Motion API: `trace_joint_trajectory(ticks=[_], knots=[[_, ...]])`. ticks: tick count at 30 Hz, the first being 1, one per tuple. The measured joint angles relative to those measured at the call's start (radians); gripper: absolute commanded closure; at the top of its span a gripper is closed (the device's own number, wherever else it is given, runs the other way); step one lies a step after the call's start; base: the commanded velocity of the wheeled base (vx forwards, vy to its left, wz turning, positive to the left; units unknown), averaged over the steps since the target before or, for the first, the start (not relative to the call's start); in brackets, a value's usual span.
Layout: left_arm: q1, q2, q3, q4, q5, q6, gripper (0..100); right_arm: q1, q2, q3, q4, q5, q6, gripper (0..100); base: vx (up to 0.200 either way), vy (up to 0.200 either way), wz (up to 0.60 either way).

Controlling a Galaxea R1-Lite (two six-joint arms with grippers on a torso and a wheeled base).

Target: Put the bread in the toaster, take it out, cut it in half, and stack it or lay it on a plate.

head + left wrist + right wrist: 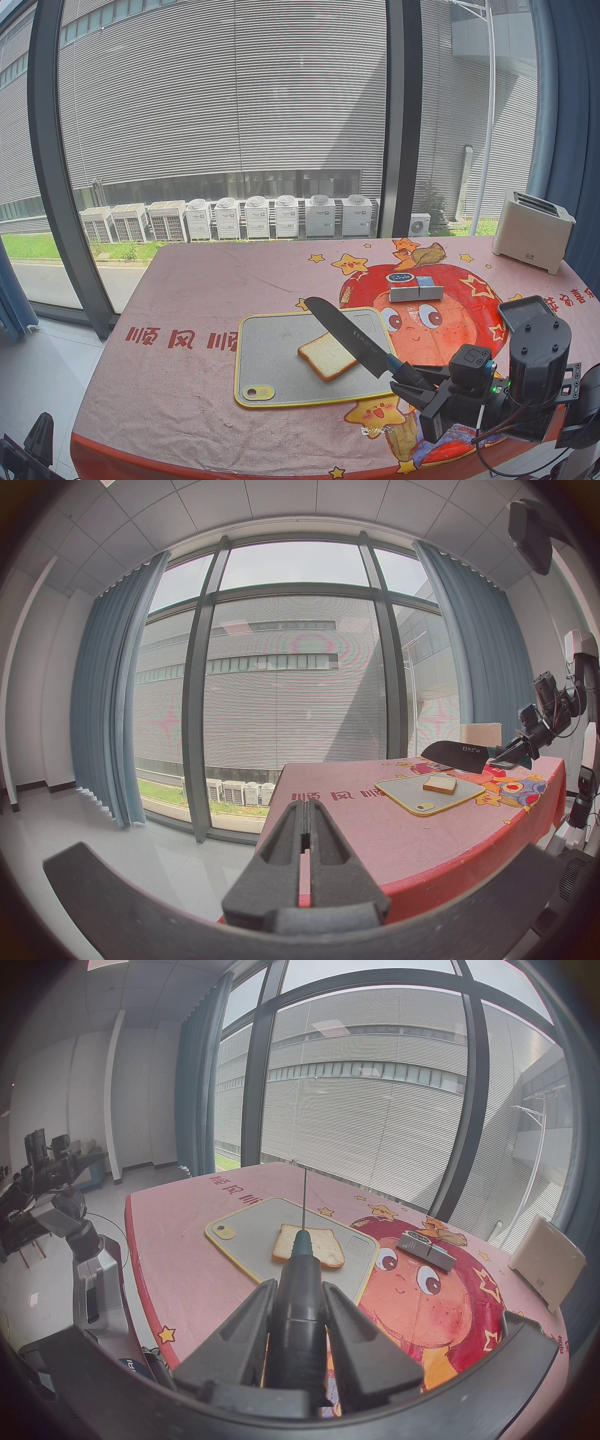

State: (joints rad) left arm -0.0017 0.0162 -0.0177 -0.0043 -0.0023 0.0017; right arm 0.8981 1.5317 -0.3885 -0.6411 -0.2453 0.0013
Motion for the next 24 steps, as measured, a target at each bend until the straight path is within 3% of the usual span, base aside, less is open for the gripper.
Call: trace_joint_trajectory(ticks=[16, 24], knots=[[-0.002, 0.0, 0.0, -0.019, -0.004, 0.0, 100, 0.008, 0.012, 0.01, -0.001, -0.001, 0.005, 100, 0.0, 0.0, 0.0], [-0.002, 0.0, 0.0, -0.233, -0.021, 0.006, 100, 0.01, 0.012, 0.012, 0.0, -0.001, 0.005, 100, 0.0, 0.0, 0.0]])
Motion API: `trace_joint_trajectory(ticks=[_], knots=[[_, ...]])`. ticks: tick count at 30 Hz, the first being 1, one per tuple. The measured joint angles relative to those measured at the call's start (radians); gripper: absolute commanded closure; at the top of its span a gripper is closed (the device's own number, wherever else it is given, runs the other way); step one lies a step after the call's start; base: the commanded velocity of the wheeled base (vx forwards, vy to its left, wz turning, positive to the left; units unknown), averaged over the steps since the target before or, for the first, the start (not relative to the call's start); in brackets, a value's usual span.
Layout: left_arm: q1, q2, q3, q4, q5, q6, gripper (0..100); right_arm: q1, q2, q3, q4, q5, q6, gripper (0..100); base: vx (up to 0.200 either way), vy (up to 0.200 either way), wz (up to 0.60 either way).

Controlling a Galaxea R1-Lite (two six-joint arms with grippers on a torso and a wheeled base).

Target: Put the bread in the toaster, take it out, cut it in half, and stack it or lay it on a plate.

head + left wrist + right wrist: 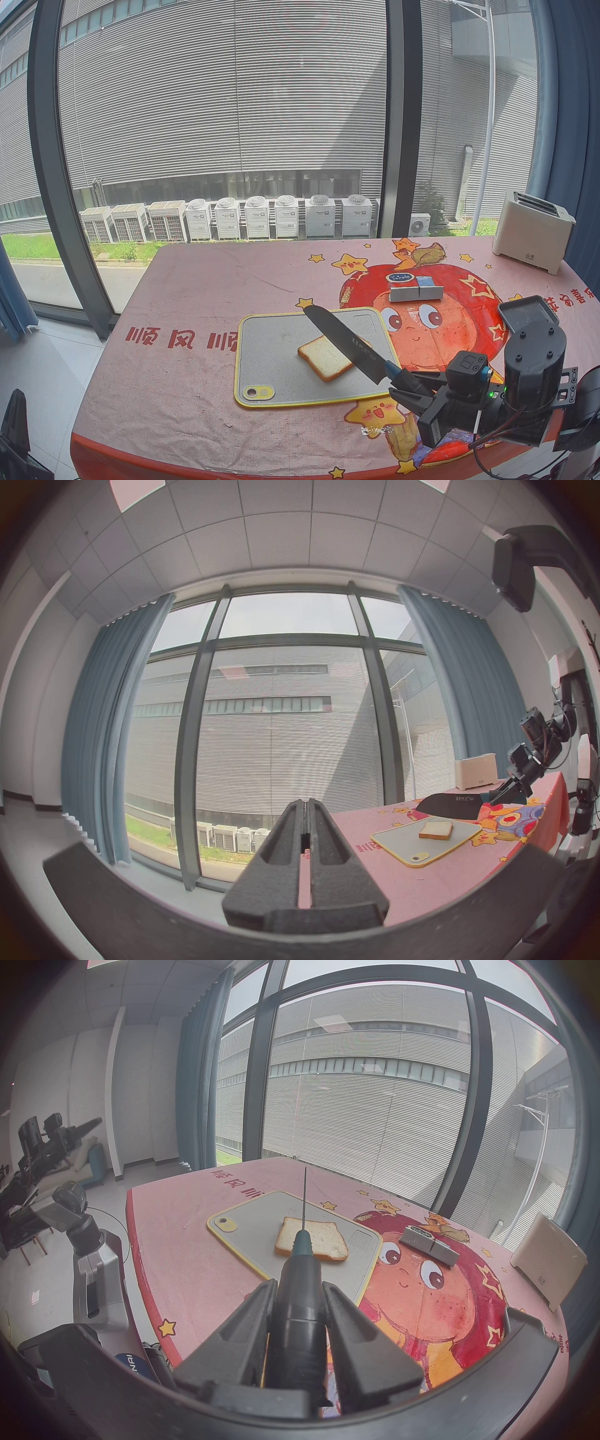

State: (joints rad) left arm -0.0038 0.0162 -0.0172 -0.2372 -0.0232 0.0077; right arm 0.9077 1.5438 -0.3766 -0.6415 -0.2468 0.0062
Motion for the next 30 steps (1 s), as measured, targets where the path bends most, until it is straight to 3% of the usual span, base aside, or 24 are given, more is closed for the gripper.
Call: trace_joint_trajectory(ticks=[5, 14, 19, 27, 30], knots=[[-0.001, 0.0, -0.001, -0.028, -0.054, 0.027, 100, 0.003, 0.0, 0.001, 0.001, 0.0, 0.0, 100, 0.0, 0.0, 0.0], [-0.002, 0.107, -0.123, -0.075, -0.13, 0.042, 100, 0.001, 0.005, -0.001, 0.0, 0.0, 0.01, 100, 0.0, 0.0, 0.0], [-0.008, 0.235, -0.226, -0.094, -0.249, 0.043, 100, -0.001, 0.011, -0.01, -0.001, 0.0, 0.025, 100, 0.0, 0.0, 0.0], [-0.015, 0.436, -0.301, -0.101, -0.33, 0.043, 100, -0.002, 0.025, -0.028, 0.0, 0.0, 0.039, 100, 0.0, 0.0, 0.0], [-0.016, 0.496, -0.328, -0.101, -0.403, 0.043, 100, -0.003, 0.028, -0.031, 0.001, 0.0, 0.041, 100, 0.0, 0.0, 0.0]])
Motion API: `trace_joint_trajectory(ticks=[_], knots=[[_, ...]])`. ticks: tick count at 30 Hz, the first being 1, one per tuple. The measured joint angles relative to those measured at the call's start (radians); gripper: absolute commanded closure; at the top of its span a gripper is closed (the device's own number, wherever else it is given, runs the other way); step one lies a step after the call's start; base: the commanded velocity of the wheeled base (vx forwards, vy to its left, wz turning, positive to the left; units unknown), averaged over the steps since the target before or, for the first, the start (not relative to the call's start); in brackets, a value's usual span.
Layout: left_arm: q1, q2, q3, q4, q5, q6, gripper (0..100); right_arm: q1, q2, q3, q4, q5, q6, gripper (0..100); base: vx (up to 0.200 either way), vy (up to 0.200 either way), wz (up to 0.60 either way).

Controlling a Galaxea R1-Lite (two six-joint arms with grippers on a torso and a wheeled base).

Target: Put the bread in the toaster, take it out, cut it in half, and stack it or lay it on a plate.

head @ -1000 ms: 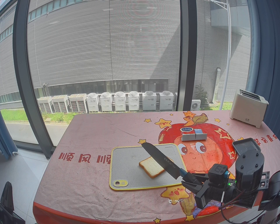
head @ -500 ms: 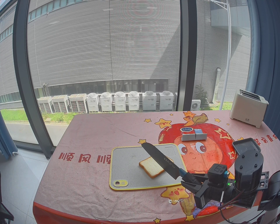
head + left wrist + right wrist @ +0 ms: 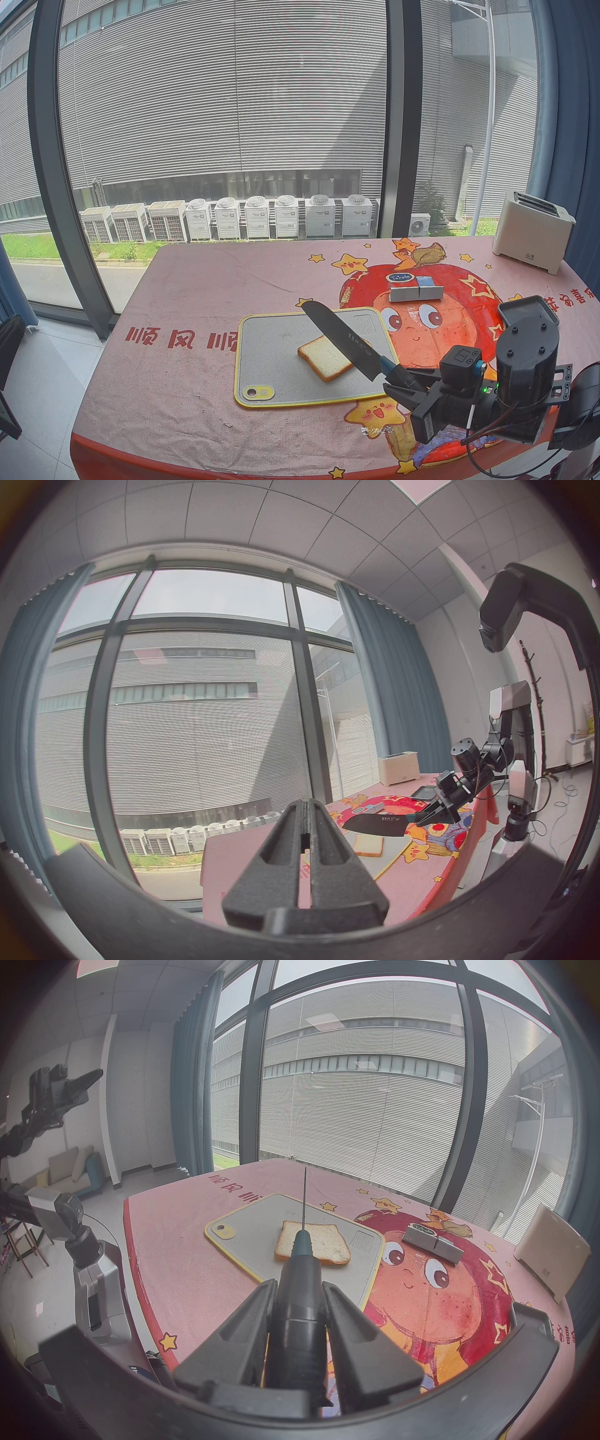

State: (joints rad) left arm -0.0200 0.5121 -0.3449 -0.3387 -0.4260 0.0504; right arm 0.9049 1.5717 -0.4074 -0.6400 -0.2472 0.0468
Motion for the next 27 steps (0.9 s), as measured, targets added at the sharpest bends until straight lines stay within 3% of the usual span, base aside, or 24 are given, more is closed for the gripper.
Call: trace_joint_trajectory(ticks=[13, 16, 22, 27], knots=[[0.0, 0.357, -0.255, -0.006, -0.185, 0.006, 100, 0.001, 0.0, -0.003, 0.002, -0.006, 0.0, 100, 0.0, 0.0, 0.0], [-0.013, 0.435, -0.308, -0.008, -0.205, 0.008, 100, 0.002, 0.0, -0.004, 0.002, -0.01, 0.0, 100, 0.0, 0.0, 0.0], [-0.13, 0.525, -0.337, -0.006, -0.186, 0.01, 100, 0.005, 0.002, -0.004, 0.002, -0.013, 0.0, 100, 0.0, 0.0, 0.0], [-0.24, 0.588, -0.342, -0.028, -0.095, 0.005, 100, 0.007, 0.002, -0.001, 0.001, -0.013, 0.0, 100, 0.0, 0.0, 0.0]])
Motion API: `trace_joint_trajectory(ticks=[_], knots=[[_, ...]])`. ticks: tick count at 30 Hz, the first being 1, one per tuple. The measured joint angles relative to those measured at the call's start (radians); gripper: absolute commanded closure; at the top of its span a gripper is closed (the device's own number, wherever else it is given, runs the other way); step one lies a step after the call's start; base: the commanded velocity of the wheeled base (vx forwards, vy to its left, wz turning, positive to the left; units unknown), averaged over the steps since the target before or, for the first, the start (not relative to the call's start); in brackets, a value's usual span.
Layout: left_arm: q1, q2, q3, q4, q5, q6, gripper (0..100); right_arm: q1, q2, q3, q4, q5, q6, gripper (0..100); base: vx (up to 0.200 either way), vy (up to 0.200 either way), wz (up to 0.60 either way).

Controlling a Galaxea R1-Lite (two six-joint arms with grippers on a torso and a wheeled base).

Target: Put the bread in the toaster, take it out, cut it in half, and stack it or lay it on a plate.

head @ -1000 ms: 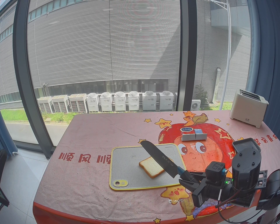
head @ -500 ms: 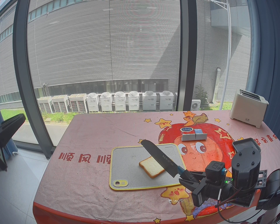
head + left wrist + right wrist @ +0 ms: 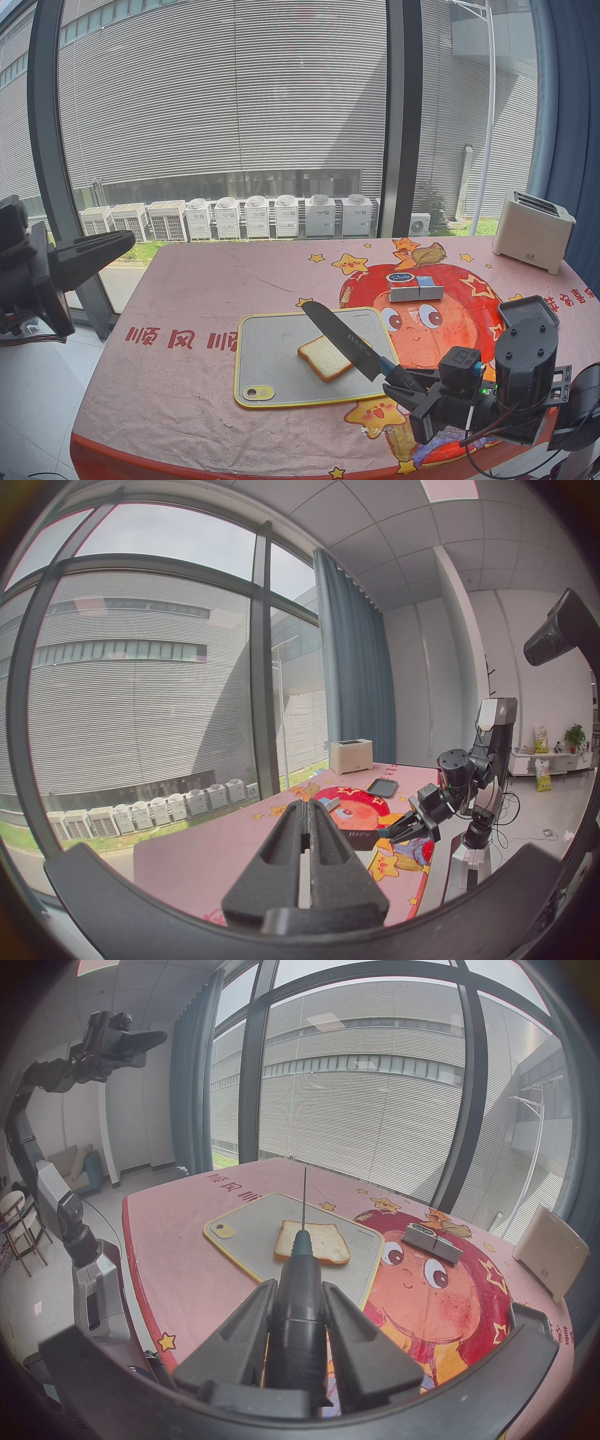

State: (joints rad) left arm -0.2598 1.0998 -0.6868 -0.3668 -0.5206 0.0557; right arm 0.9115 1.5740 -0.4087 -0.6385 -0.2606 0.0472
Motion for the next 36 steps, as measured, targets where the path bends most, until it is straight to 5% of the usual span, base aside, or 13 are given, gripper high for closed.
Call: trace_joint_trajectory(ticks=[10, 14, 20, 36], knots=[[-0.116, 0.219, -0.006, -0.287, 0.053, -0.005, 100, 0.001, 0.009, -0.003, -0.001, -0.018, 0.0, 100, 0.0, 0.0, 0.0], [-0.162, 0.305, -0.002, -0.407, 0.062, -0.037, 100, 0.001, 0.018, -0.003, -0.002, -0.021, 0.0, 100, 0.0, 0.0, 0.0], [-0.274, 0.389, 0.017, -0.437, 0.096, -0.084, 100, 0.001, 0.038, -0.001, -0.003, -0.022, 0.001, 100, 0.0, 0.0, 0.0], [-0.329, 0.566, 0.032, -0.567, 0.116, -0.085, 100, 0.001, 0.056, -0.01, 0.002, -0.027, 0.0, 100, 0.0, 0.0, 0.0]])
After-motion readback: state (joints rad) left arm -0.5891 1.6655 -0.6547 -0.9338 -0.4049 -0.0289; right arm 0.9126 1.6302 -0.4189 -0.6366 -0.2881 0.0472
